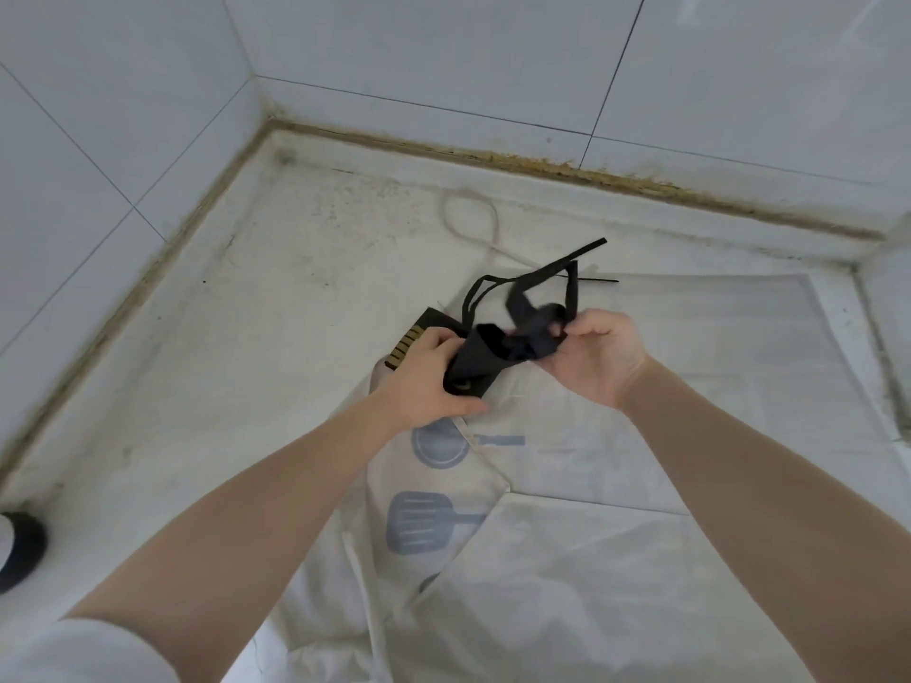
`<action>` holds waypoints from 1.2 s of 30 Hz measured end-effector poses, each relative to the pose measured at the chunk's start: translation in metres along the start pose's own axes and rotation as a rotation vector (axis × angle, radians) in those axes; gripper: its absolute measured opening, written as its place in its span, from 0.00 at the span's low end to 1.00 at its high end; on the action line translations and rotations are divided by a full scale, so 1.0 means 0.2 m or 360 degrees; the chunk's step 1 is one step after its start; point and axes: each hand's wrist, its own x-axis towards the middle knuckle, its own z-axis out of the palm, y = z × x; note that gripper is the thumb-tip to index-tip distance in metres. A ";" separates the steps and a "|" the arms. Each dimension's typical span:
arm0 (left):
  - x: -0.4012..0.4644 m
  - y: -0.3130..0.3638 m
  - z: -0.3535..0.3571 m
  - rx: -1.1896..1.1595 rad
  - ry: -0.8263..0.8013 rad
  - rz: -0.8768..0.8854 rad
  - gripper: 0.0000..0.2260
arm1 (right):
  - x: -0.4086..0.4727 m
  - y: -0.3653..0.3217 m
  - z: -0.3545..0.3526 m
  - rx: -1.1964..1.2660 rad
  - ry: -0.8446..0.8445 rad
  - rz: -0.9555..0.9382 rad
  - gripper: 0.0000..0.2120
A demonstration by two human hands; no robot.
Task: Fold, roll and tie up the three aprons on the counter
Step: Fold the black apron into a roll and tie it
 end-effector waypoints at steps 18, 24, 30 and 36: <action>0.03 0.28 0.08 0.0970 -0.0079 -0.0283 0.23 | -0.44 -0.35 -0.32 -0.0416 0.0494 0.0049 0.25; 0.03 0.41 -0.18 0.1091 0.0108 -0.0133 0.35 | -0.48 -0.46 -0.30 -0.2077 0.1131 0.0446 0.26; 0.01 0.73 -0.31 0.1342 0.0202 0.0373 0.32 | -0.46 -0.52 0.24 -0.1961 0.0590 -0.0399 0.21; 0.00 0.83 -0.37 0.1025 0.0555 0.0857 0.31 | -0.46 -0.55 0.38 -0.1552 0.0489 -0.0574 0.19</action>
